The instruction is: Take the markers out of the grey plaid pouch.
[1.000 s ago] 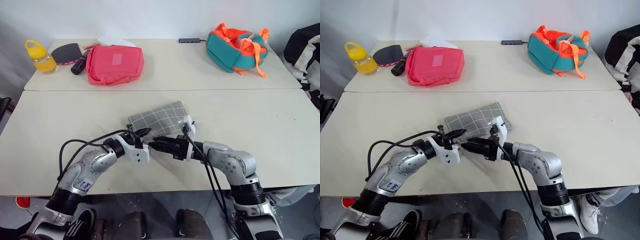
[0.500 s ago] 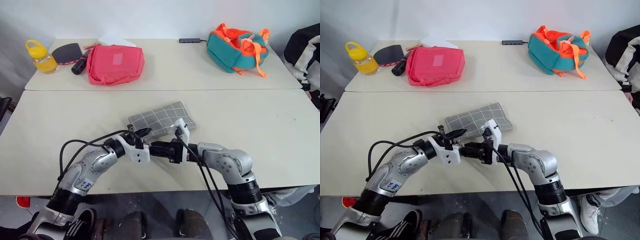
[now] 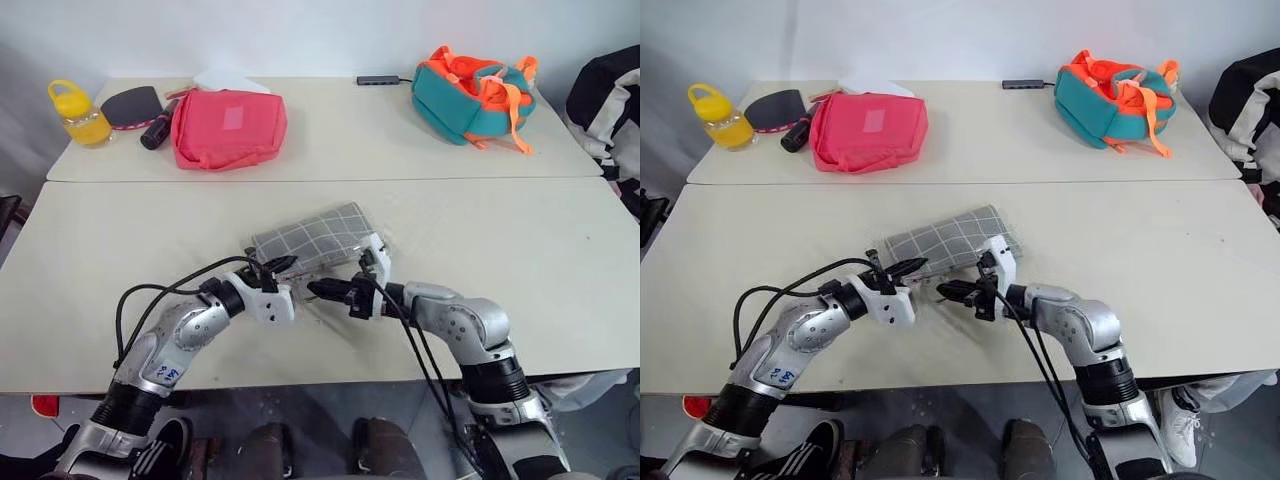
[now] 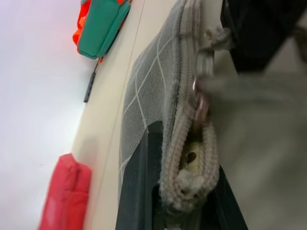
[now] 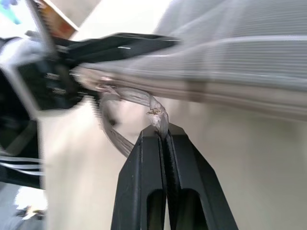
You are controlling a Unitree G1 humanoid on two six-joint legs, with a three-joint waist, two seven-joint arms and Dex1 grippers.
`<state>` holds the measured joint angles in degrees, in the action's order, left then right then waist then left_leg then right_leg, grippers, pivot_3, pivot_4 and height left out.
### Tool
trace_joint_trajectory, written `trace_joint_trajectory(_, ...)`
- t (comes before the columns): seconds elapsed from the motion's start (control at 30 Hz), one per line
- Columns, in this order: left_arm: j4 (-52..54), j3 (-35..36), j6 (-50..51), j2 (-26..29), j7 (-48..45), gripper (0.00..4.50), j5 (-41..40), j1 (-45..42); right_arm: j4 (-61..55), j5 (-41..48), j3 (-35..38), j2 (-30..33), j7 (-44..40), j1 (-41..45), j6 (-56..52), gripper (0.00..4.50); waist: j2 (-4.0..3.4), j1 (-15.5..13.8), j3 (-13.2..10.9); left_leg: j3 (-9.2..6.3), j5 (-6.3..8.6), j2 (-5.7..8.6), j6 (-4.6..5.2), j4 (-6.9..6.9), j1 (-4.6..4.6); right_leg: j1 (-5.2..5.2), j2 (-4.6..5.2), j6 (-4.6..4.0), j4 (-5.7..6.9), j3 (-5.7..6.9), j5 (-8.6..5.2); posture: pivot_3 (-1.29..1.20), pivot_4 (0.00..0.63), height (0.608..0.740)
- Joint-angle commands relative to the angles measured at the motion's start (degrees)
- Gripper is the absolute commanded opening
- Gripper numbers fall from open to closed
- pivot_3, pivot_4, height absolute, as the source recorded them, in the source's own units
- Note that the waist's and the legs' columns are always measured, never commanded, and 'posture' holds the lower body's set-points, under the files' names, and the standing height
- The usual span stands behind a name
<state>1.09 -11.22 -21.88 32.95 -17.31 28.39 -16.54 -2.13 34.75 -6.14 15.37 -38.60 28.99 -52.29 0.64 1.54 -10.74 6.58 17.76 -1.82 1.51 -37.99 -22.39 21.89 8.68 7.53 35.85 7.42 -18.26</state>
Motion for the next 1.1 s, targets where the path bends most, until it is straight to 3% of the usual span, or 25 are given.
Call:
trace_joint_trajectory(0.03,0.3,1.6,-0.8,-0.1,-1.5,0.00,-5.0,0.9,1.6,-1.5,1.8,1.1,-1.0,1.8,3.8,0.03,0.00,0.0,0.0,0.01,0.00,0.00,0.00,0.00,0.00,0.00,0.00,0.00,0.00,0.00,0.00,0.00,0.150,0.740)
trace_joint_trajectory(0.23,0.8,3.2,-0.7,1.0,-3.0,0.00,-7.5,2.3,3.1,-2.5,3.1,4.6,-3.1,3.0,5.8,0.03,0.00,0.0,0.0,0.04,0.00,0.00,0.00,0.00,-0.02,0.02,0.00,0.00,0.00,0.00,0.00,0.00,0.150,0.740)
trace_joint_trajectory(0.5,0.5,6.3,-1.1,3.2,-6.2,0.00,-13.9,5.0,10.5,-5.3,6.7,14.8,-8.2,4.9,10.3,0.03,0.00,-0.1,0.0,0.06,0.01,0.00,0.01,-0.03,-0.01,0.01,0.02,0.00,-0.03,-0.01,0.00,0.00,0.150,0.740)
trace_joint_trajectory(0.83,1.5,7.0,1.5,0.8,-7.8,0.00,-17.6,4.6,10.7,-8.1,6.3,15.2,-9.4,3.9,14.8,0.03,0.00,0.0,0.0,0.17,0.00,-0.02,0.01,-0.01,-0.02,0.06,0.00,0.00,-0.02,-0.05,0.00,0.00,0.150,0.740)
trace_joint_trajectory(0.93,1.5,7.1,1.7,0.8,-8.1,0.00,-17.8,4.7,10.4,-7.5,6.7,16.5,-11.8,3.0,14.3,0.68,0.00,-0.2,0.0,0.16,0.00,-0.01,0.01,-0.02,-0.02,0.05,0.00,0.00,-0.02,-0.05,0.00,0.00,0.150,0.740)
trace_joint_trajectory(1.1,2.0,7.7,5.1,0.0,-9.9,0.00,-21.3,4.2,7.2,-7.4,8.2,20.9,-15.0,2.2,15.1,2.40,-0.01,-0.2,0.0,0.16,0.00,0.00,0.01,-0.04,-0.02,0.04,0.01,0.00,-0.03,-0.05,0.00,0.00,0.150,0.740)
